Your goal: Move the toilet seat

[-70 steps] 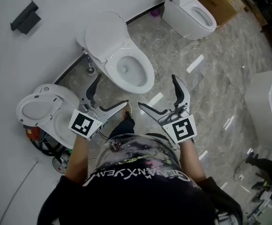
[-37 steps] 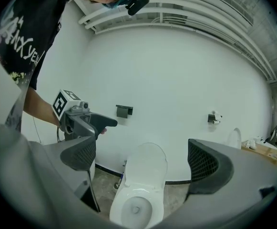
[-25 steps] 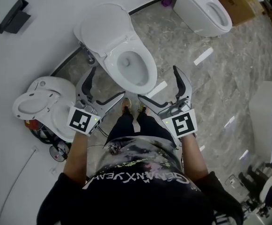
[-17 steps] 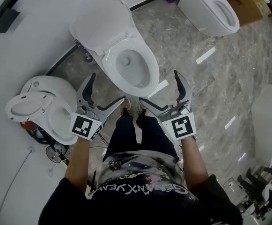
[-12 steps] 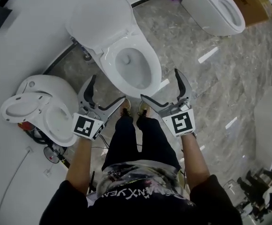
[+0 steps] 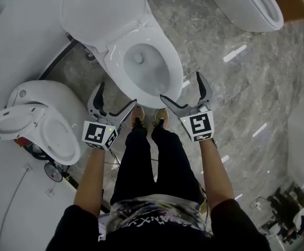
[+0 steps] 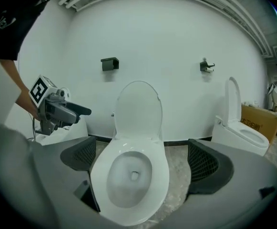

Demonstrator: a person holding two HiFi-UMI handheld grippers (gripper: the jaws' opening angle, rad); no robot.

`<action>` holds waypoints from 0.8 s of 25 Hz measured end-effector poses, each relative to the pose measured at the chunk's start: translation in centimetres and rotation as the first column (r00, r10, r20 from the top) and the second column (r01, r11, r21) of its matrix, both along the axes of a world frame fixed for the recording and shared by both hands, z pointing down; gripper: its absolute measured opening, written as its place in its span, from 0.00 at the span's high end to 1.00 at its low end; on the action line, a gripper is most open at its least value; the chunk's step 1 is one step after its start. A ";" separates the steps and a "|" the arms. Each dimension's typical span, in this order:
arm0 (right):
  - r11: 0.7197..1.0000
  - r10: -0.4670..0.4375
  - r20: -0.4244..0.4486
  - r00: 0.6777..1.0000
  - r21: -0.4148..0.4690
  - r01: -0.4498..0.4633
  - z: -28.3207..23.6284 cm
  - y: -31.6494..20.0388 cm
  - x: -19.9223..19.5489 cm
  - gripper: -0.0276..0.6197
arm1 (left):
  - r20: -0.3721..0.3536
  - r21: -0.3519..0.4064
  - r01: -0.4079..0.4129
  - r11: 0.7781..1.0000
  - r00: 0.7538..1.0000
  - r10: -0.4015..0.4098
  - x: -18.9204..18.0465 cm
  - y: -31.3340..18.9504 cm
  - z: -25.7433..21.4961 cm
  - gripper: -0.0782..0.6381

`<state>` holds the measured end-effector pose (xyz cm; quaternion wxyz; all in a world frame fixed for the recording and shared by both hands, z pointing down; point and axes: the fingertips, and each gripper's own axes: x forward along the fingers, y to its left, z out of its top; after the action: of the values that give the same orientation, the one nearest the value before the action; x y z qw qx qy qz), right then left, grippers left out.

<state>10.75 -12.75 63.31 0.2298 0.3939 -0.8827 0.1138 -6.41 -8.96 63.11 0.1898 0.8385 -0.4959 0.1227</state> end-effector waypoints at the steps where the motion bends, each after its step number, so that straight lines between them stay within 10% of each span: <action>1: 1.000 0.007 -0.004 1.000 -0.014 -0.007 1.4 0.0 0.1 0.05 | -0.002 -0.017 0.004 1.000 1.000 -0.004 0.0 0.2 1.3 0.18; 9: 0.985 0.082 -0.038 0.996 -0.149 -0.086 13.0 0.0 1.3 0.06 | 0.014 -0.165 0.034 0.986 0.999 -0.032 0.4 1.7 13.1 0.18; 20: 0.925 0.179 -0.064 0.982 -0.330 -0.190 22.2 1.2 3.7 0.06 | -0.033 -0.400 0.099 0.911 0.992 -0.122 1.4 4.7 22.9 0.18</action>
<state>14.45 -11.53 85.50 0.2960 0.4322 -0.8056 0.2765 -5.03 -4.30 86.00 0.3768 0.7561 -0.5017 0.1858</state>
